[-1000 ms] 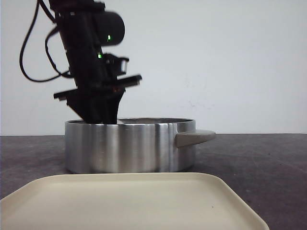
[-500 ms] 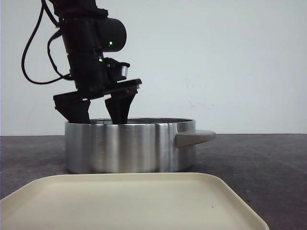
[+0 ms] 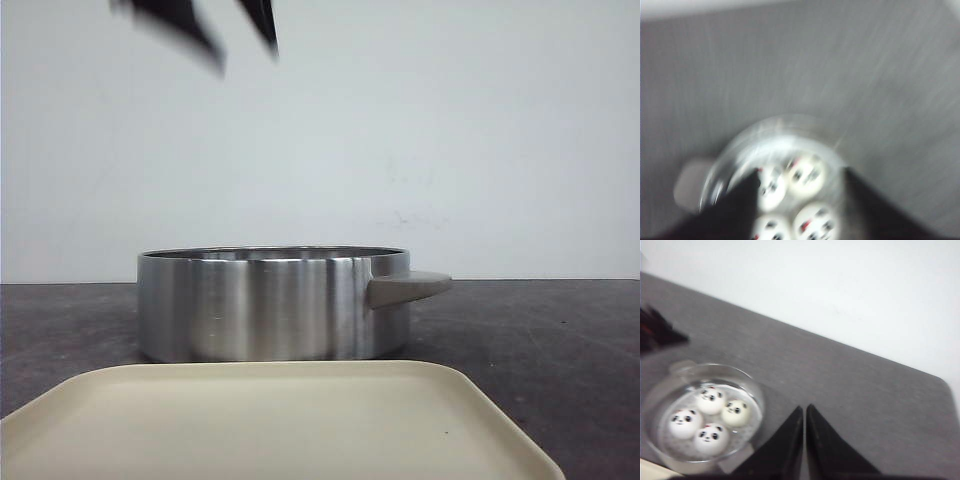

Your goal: Steam buns

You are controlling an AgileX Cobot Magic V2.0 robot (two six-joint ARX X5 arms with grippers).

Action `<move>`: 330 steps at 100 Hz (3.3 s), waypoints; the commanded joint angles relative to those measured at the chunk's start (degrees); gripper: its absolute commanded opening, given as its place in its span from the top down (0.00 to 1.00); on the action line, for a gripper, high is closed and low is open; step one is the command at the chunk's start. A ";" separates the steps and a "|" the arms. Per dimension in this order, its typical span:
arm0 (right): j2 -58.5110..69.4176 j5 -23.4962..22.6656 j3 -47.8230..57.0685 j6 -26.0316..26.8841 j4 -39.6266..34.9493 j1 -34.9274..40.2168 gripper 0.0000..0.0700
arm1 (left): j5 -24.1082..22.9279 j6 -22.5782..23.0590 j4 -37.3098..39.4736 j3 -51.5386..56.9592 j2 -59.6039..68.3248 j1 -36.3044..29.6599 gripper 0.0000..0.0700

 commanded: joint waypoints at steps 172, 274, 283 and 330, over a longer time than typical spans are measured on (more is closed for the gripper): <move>-31.41 -13.07 -49.88 -9.77 46.60 4.39 0.99 | -14.03 -5.75 -12.09 -33.70 -53.02 -21.51 1.00; -57.31 -56.65 -92.13 -10.21 65.75 -55.12 0.99 | -14.03 -5.75 -12.07 -33.68 -53.02 -21.51 1.00; -58.27 -59.60 -94.12 -10.21 64.48 -56.54 0.99 | -14.03 -5.75 -12.04 -33.68 -53.02 -21.51 1.00; -58.27 -60.89 -94.12 -12.55 56.52 -59.30 0.99 | -14.03 -5.75 -11.98 -33.68 -53.02 -21.51 1.00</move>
